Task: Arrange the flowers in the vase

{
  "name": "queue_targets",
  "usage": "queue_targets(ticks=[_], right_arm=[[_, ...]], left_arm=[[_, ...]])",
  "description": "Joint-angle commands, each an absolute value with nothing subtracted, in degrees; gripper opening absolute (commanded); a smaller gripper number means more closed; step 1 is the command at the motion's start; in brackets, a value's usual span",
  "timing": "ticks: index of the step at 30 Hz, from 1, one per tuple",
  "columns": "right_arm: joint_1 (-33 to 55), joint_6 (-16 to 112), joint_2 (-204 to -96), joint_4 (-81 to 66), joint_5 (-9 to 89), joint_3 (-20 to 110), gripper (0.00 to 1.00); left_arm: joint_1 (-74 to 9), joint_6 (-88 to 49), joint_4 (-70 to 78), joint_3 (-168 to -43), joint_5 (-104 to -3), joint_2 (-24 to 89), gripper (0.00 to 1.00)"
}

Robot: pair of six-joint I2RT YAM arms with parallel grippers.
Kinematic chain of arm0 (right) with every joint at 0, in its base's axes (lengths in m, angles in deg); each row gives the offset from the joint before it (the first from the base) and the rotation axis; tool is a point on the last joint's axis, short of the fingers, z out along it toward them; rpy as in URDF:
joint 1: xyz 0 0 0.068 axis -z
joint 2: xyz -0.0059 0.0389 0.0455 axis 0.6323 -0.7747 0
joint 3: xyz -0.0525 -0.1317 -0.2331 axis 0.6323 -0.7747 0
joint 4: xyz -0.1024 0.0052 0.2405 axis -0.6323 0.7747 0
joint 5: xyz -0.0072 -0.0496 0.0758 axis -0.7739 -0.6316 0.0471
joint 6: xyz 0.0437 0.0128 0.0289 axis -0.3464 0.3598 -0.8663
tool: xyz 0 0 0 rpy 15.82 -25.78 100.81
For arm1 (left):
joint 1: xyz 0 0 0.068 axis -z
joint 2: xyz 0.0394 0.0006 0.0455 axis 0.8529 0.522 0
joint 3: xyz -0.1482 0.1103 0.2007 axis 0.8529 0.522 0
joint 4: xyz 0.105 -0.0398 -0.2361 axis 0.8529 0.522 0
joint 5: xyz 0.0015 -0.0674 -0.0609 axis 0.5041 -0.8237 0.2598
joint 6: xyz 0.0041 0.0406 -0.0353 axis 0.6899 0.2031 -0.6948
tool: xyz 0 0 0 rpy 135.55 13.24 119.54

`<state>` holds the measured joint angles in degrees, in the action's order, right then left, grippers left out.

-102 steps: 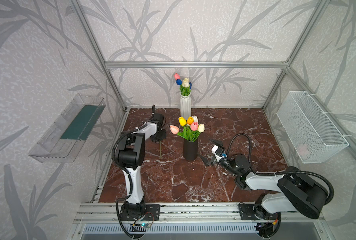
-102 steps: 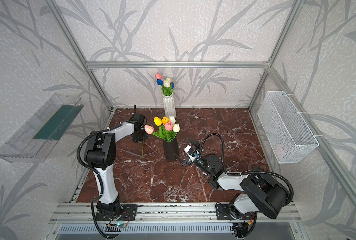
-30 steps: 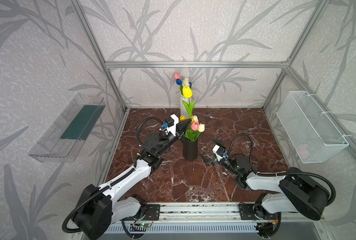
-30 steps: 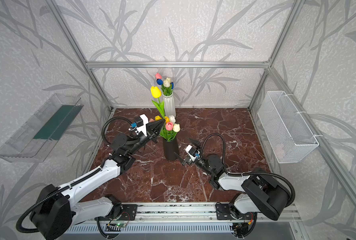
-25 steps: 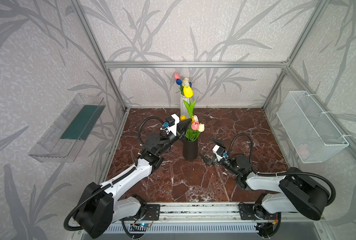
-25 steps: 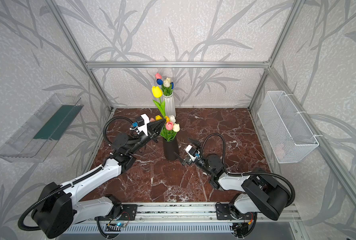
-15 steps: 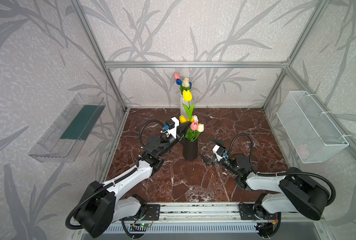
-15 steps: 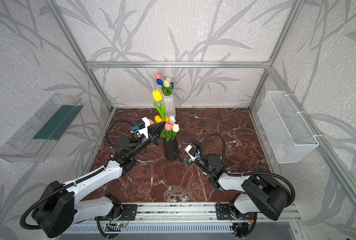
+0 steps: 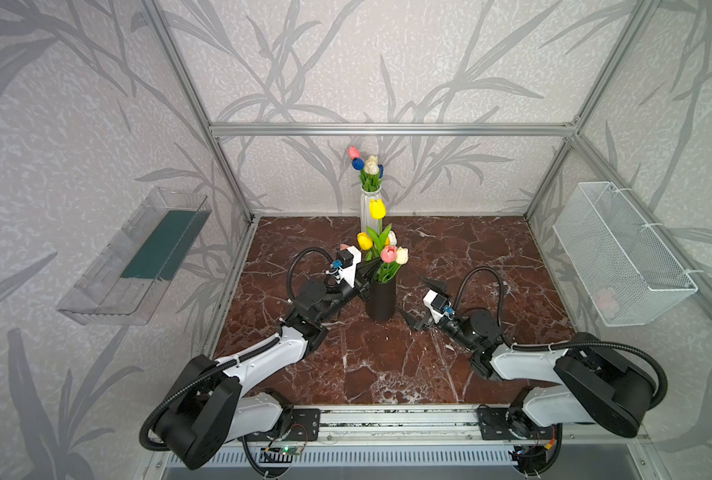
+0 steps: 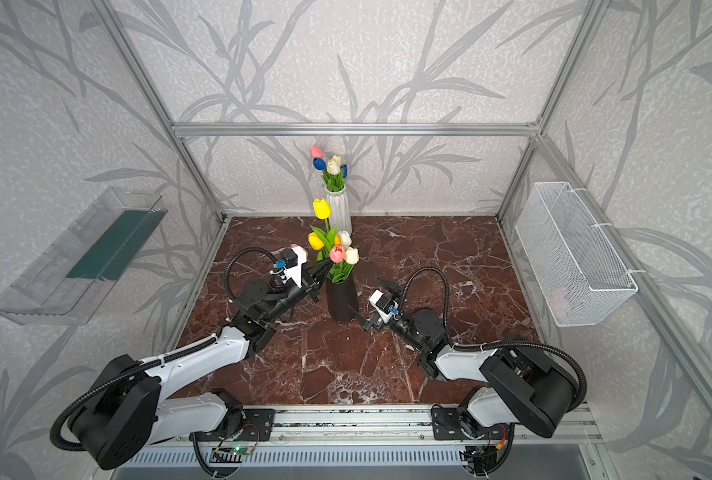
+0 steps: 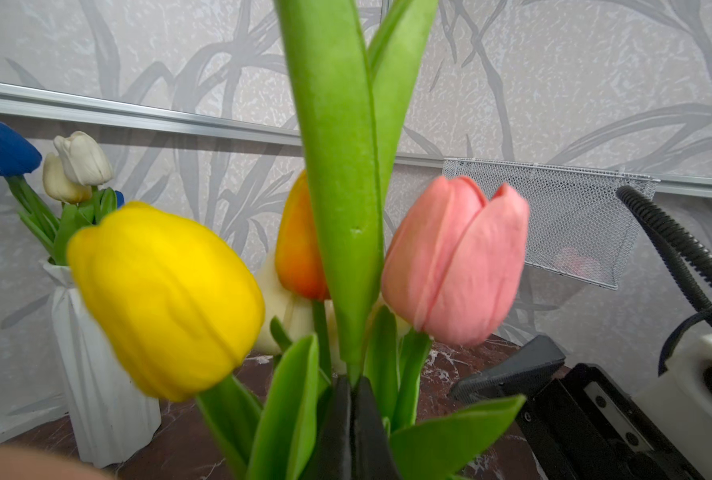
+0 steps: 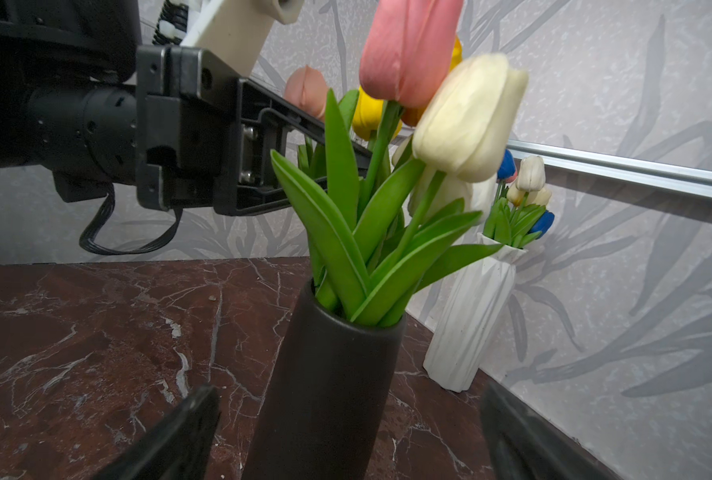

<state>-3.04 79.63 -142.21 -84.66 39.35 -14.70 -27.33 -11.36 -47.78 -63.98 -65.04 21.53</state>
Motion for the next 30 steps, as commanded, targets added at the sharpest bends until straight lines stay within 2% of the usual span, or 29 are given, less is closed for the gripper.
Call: queue_targets(ticks=[1, 3, 5, 17, 21, 23, 25, 27, 30], right_arm=[[-2.8, 79.1, -143.0, -87.0, 39.8, -13.9, 0.98], [-2.8, 79.0, -143.2, -87.0, 39.7, -13.9, 0.98], [-2.8, 79.0, -143.5, -87.0, 39.7, -13.9, 0.98], [-2.7, 76.5, -147.8, -81.7, 41.1, -8.9, 0.99], [-0.6, 71.3, -150.1, -77.4, 42.2, -3.9, 0.99], [-0.5, 70.6, -152.0, -77.5, 42.7, -2.4, 0.99], [-0.5, 69.8, -154.3, -77.4, 44.2, -0.2, 0.99], [-0.5, 68.9, -156.4, -75.0, 45.6, 2.8, 0.99], [-0.5, 68.2, -159.1, -74.8, 45.9, 5.3, 0.99]], left_arm=[[-27.2, -11.8, -47.2, -63.4, -66.0, 20.3, 0.15], [-27.2, -10.9, -44.6, -63.2, -66.4, 18.7, 0.28], [-27.2, -10.3, -41.3, -63.5, -65.9, 16.8, 0.33], [-27.3, -6.7, -20.5, -65.2, -63.8, 1.6, 0.41], [-27.3, -6.1, -18.0, -63.2, -63.1, -4.4, 0.41], [-27.2, -5.9, -17.7, -61.6, -62.8, -7.2, 0.48], [-27.2, -6.4, -17.3, -60.0, -62.6, -10.1, 0.48], [-27.2, -7.6, -16.8, -58.1, -62.4, -12.6, 0.6], [-27.2, -9.4, -15.4, -55.7, -62.9, -15.0, 0.68]])
